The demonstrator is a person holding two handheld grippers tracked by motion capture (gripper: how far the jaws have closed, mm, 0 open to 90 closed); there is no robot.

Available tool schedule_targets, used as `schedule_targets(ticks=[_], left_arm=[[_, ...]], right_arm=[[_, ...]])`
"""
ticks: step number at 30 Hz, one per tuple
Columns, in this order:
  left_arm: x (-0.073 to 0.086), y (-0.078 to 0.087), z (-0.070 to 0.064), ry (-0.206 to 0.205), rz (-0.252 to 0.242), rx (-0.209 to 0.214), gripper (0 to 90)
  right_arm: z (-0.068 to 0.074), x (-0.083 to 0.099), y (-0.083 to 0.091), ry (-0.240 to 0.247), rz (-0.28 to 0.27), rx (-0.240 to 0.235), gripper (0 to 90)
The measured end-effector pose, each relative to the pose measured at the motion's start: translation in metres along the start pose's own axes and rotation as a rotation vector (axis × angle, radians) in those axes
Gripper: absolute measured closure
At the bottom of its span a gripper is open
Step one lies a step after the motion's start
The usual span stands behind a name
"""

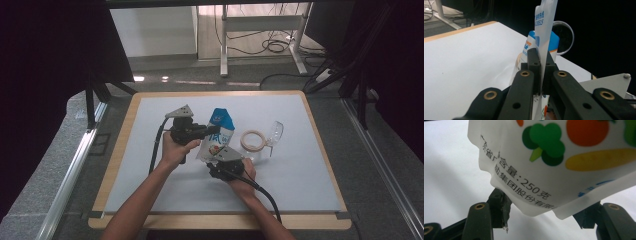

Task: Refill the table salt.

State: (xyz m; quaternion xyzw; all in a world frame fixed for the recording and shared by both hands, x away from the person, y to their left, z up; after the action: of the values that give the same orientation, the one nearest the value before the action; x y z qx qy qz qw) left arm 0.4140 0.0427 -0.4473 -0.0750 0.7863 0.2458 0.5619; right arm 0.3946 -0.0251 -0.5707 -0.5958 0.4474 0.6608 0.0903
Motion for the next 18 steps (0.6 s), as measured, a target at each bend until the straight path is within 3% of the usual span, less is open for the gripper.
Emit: schedule_targets(ticks=[8, 18], left_arm=[[-0.001, -0.008, 0.003, 0.017, 0.009, -0.005, 89.6], [-0.002, -0.019, 0.005, 0.011, 0.036, 0.000, 89.6]], right_arm=[[0.005, 0.002, 0.003, -0.068, 0.014, -0.061, 41.4], [0.001, 0.007, 0.006, -0.103, 0.014, -0.056, 41.9]])
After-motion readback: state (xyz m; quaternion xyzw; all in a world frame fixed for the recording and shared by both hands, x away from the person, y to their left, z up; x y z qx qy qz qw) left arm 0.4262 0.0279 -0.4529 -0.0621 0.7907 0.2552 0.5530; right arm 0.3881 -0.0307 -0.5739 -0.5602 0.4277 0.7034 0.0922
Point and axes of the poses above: each handheld gripper's, and its own axes: y roughly backward along the jaws, x roughly out of its underside, z roughly to its left, the point moved 8 cm from there along -y, roughly forward along the jaws, and after that the axes turned 3 degrees about -y, right-handed, at the moved point
